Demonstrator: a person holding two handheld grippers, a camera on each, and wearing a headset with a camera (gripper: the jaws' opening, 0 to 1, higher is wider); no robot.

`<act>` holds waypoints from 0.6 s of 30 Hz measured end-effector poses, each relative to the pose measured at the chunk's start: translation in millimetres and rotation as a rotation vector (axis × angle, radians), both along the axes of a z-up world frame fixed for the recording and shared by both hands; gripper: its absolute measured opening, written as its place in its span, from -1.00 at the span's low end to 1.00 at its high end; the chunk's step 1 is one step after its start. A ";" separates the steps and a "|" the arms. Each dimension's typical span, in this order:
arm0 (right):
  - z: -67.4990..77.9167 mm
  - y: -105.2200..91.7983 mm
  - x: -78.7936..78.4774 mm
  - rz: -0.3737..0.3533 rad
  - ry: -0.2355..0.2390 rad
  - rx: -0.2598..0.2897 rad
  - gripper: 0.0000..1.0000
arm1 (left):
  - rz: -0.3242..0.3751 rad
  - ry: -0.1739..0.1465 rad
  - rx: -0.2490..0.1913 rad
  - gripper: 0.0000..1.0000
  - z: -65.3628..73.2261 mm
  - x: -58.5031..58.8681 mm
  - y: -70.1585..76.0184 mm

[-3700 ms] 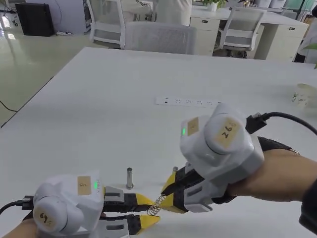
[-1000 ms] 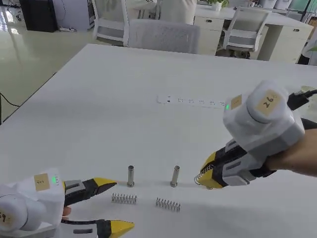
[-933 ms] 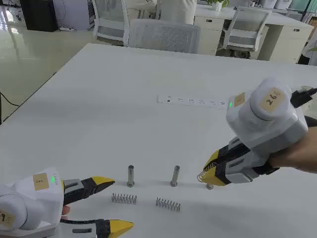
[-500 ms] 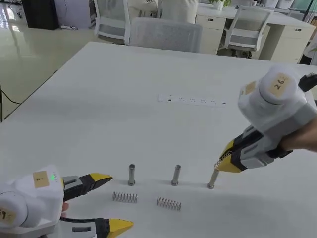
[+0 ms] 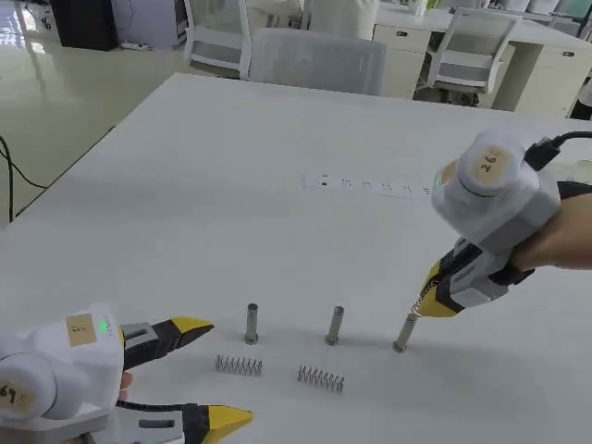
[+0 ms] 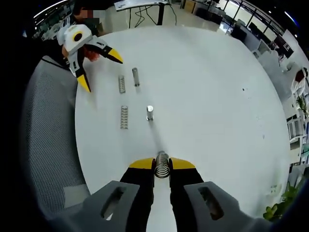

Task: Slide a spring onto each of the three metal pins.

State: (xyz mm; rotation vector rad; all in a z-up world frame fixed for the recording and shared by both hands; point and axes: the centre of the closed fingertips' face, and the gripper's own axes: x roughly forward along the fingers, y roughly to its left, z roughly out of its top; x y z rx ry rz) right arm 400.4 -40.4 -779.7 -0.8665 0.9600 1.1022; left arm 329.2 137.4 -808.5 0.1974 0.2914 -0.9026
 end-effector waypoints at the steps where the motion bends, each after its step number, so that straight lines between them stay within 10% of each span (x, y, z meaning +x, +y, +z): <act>1: -1.0 -0.4 0.7 0.001 -0.001 -0.005 -0.83 | 0.000 0.000 0.000 0.17 0.1 -0.1 -0.2; 18: -16.5 1.0 5.9 0.019 0.046 -0.042 -0.83 | 0.005 -0.005 -0.004 0.13 1.6 -0.6 0.8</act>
